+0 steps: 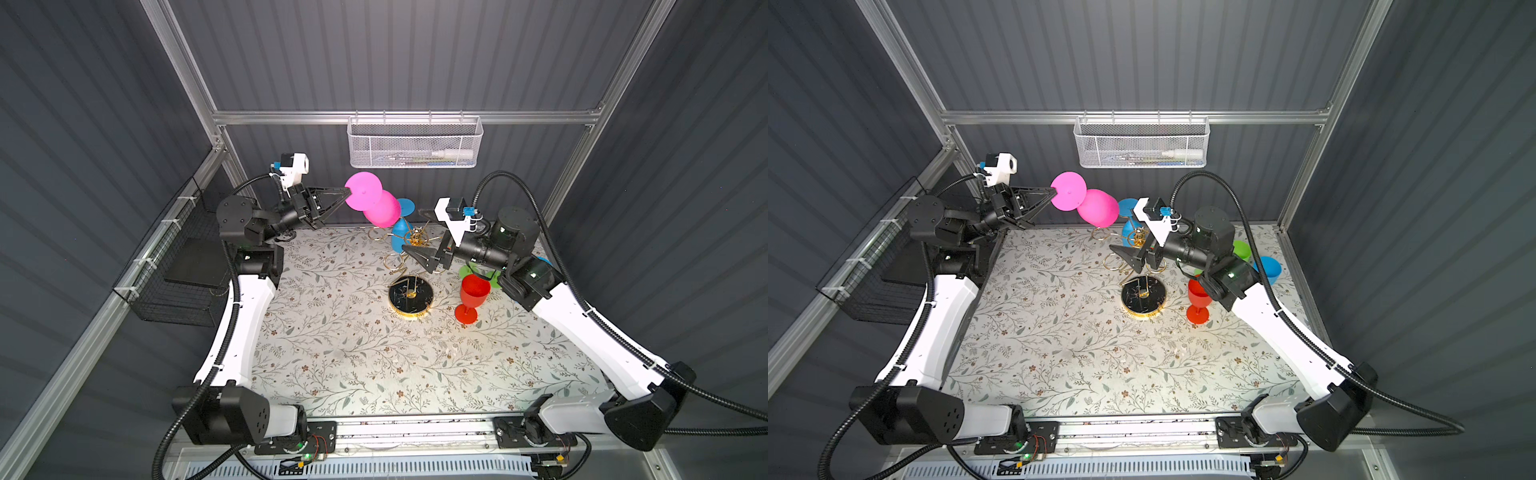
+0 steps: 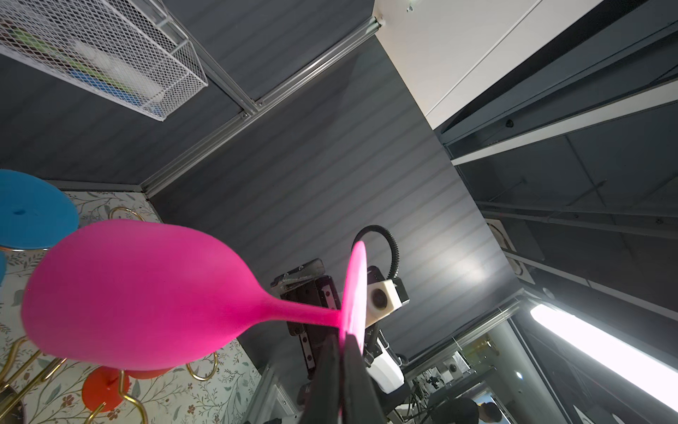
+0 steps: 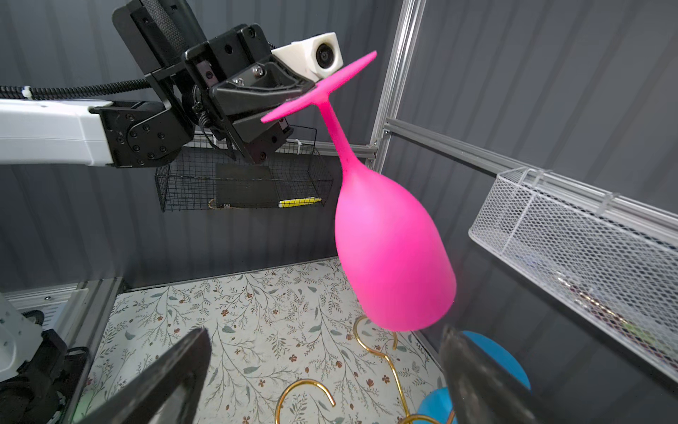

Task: Take the wine glass off the wine glass rack
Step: Pick up the wine glass from the wine glass rack, then pass the wine glass.

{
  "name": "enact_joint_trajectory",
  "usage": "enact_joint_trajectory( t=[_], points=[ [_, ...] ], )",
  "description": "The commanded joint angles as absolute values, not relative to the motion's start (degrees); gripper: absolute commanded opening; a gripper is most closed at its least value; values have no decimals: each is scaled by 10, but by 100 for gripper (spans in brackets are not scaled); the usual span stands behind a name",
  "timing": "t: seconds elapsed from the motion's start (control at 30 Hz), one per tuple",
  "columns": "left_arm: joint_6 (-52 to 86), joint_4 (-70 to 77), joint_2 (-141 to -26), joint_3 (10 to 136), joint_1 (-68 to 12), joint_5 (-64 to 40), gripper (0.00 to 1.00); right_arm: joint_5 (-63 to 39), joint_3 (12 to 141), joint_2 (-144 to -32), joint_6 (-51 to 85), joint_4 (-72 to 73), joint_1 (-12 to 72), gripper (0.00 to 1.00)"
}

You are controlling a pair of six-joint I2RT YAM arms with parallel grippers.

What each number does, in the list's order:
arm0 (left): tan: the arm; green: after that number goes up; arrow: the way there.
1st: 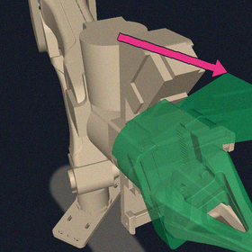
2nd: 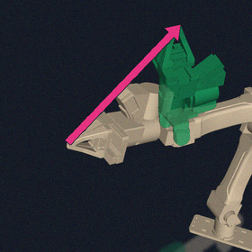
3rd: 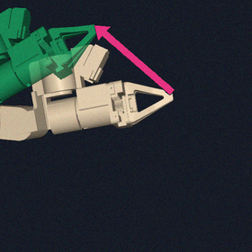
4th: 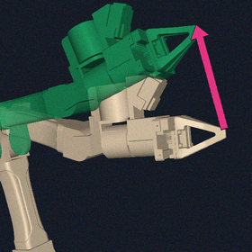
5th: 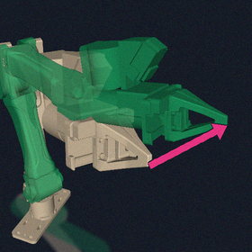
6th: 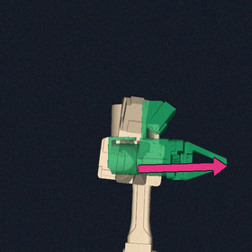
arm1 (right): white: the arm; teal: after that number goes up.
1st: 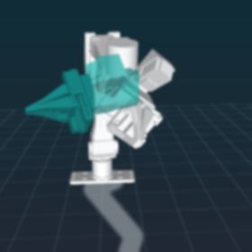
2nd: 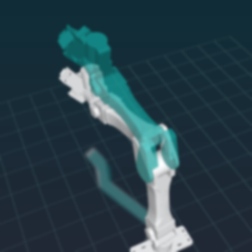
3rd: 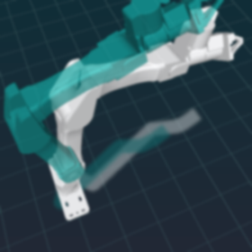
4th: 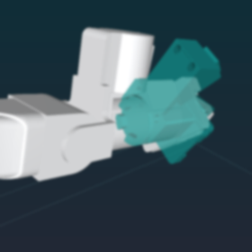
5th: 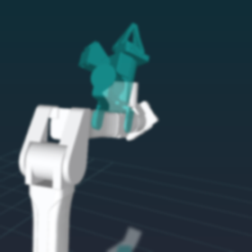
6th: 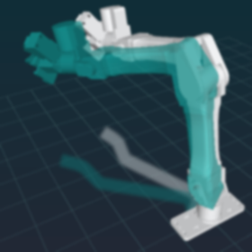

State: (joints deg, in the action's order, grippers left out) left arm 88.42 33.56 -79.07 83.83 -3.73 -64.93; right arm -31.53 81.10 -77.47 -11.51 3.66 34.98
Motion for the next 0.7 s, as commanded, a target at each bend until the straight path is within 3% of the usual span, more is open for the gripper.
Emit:
enact_joint_trajectory(
  t=[0.0,0.67],
  points=[
    [907,369,-802,846,-49,-667,0,-304,832,-791,-153,53,353,99],
    [967,439,-845,874,-106,-686,0,-207,903,-879,-177,34,369,99]
  ],
)
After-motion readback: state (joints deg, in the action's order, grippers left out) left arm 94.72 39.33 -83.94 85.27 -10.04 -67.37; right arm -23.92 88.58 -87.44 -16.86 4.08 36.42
